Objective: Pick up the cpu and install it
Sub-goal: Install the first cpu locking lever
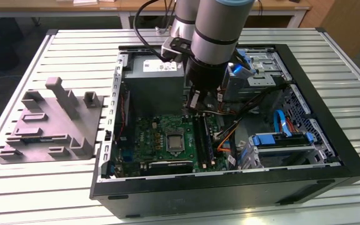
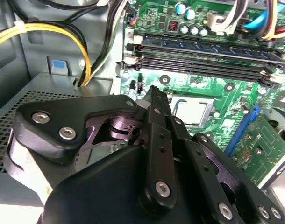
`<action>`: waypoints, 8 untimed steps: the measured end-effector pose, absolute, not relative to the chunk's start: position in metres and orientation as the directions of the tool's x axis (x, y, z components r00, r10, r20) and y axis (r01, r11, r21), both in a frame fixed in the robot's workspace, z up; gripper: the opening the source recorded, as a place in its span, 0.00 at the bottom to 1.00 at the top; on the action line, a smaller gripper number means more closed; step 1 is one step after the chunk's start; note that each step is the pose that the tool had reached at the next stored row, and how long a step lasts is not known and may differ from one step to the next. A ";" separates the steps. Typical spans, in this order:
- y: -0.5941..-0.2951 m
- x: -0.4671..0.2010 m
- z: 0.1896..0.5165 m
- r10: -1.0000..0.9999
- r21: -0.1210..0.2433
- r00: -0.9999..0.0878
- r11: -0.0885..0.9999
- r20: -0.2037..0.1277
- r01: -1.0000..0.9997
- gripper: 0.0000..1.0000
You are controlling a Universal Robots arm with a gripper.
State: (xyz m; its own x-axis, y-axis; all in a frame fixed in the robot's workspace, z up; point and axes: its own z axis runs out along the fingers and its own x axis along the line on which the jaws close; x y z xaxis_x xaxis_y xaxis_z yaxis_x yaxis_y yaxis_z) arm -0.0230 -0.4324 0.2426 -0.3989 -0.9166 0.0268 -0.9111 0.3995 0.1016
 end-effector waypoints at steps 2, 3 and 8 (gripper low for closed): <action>-0.431 -0.023 0.242 -0.917 0.102 -0.399 0.399 0.027 -0.911 0.11; -0.430 -0.023 0.242 -0.917 0.102 -0.399 0.399 0.027 -0.911 0.11; -0.428 -0.027 0.241 -0.917 0.101 -0.399 0.399 0.027 -0.911 0.11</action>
State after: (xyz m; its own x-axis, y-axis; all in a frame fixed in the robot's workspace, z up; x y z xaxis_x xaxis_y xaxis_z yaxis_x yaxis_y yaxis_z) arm -0.0273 -0.4279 0.2408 -0.3989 -0.9166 0.0265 -0.9112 0.3994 0.1012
